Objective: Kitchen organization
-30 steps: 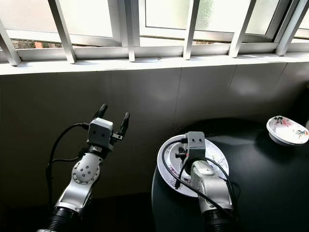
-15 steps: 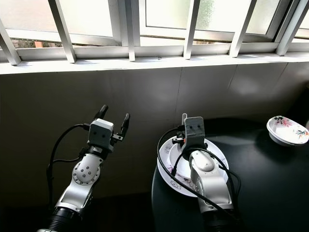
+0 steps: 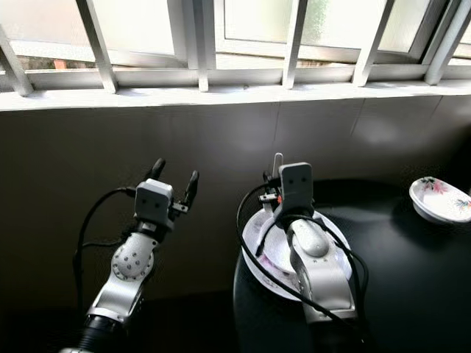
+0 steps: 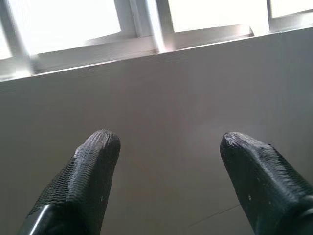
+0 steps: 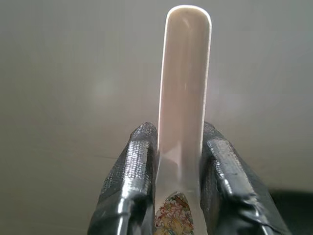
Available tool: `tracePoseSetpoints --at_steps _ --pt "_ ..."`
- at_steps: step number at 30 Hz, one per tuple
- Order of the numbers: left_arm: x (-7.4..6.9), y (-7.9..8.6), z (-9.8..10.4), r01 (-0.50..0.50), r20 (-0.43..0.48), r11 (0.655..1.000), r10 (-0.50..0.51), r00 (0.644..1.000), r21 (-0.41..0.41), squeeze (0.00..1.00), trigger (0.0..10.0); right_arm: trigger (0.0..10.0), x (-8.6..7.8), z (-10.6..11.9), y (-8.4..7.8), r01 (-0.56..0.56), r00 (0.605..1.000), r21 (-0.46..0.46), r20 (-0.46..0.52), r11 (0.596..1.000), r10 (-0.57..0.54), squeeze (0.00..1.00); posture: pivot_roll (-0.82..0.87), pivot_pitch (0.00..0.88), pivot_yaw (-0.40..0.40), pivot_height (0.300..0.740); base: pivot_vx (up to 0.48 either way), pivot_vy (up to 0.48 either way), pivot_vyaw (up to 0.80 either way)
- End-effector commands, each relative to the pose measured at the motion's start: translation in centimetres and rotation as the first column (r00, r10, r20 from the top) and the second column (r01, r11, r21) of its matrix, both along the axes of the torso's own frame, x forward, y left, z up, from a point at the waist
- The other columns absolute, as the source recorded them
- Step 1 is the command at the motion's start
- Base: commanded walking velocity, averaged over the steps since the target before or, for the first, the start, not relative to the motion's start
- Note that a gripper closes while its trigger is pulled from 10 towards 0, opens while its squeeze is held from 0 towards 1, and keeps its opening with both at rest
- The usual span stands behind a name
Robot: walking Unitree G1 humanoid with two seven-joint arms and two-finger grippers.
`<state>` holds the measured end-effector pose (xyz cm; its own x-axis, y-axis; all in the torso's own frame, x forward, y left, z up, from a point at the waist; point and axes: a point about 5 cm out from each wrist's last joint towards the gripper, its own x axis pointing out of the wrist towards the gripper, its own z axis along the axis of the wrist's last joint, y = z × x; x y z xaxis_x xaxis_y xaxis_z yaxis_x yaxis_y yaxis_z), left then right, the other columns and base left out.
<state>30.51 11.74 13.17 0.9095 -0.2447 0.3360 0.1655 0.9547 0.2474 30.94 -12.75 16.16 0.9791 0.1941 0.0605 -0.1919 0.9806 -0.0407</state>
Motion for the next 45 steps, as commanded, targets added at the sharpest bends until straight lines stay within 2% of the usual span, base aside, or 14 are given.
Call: tracePoseSetpoints --at_steps 1,25,45 --pt "0.0 0.5 0.0 -0.014 -0.009 1.000 0.014 1.000 -0.009 0.00 10.0 0.0 -0.2 0.5 0.9 -0.041 0.999 0.014 0.032 0.999 0.041 0.00 0.05 0.000 -0.043 0.740 0.000 0.461 0.80" --pt "0.0 0.7 0.2 -0.027 -0.002 1.000 0.027 1.000 -0.010 0.00 10.0 0.0 -0.3 0.9 1.7 -0.100 0.992 0.011 0.078 0.995 0.099 0.00 0.05 0.000 -0.046 0.740 0.000 0.458 0.80" --pt "0.1 1.2 1.5 -0.059 0.070 0.998 0.059 0.996 -0.010 0.00 10.0 0.0 0.3 1.9 1.9 -0.101 0.984 0.005 0.146 0.995 0.099 0.00 0.06 0.000 -0.048 0.740 0.000 0.000 0.80"
